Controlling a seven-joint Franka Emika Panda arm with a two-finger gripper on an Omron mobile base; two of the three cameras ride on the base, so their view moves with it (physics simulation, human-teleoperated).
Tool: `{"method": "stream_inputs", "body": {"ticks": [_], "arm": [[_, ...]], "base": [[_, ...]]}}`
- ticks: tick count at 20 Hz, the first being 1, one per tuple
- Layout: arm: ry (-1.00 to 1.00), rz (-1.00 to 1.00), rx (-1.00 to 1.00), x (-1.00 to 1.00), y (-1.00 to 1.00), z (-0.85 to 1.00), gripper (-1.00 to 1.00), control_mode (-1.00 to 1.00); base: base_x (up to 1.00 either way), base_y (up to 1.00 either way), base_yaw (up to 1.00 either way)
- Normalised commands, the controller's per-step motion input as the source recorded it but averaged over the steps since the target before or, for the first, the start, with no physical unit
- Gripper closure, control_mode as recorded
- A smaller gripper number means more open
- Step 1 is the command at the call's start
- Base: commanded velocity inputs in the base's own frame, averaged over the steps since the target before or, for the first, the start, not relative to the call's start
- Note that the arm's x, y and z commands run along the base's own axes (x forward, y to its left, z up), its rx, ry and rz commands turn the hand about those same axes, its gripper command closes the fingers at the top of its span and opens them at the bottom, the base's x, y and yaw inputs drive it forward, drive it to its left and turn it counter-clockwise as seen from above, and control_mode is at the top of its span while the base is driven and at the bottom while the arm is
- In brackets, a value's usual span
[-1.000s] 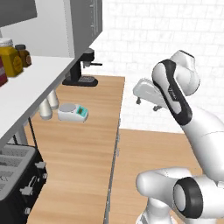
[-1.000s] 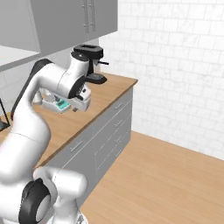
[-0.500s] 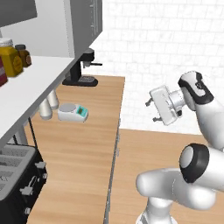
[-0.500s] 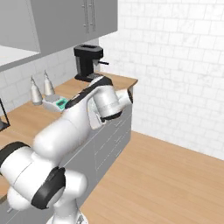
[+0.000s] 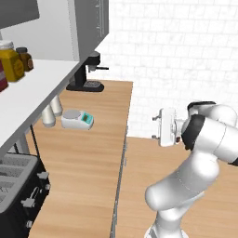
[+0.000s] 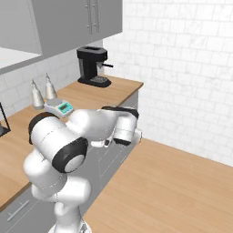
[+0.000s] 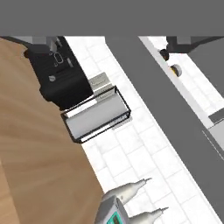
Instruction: Take a straw from the drawer in front and place it inside the glass cup on the dining counter.
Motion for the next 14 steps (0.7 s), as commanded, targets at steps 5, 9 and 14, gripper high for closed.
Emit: {"method": "stream_inputs", "body": {"ticks": [5,9,14], "arm": [[0.04,0.0,0.25,0.3,0.35,-0.53,-1.0,-1.0],[-0.03,0.0,0.01,0.17,0.32,-0.54,-1.0,-1.0],[-0.02,0.0,-0.05,0.17,0.26,-0.59,-1.0,-1.0]], "base": [[0.0,0.0,0.0],[0.0,0.0,0.0],[0.0,0.0,0.0]]}}
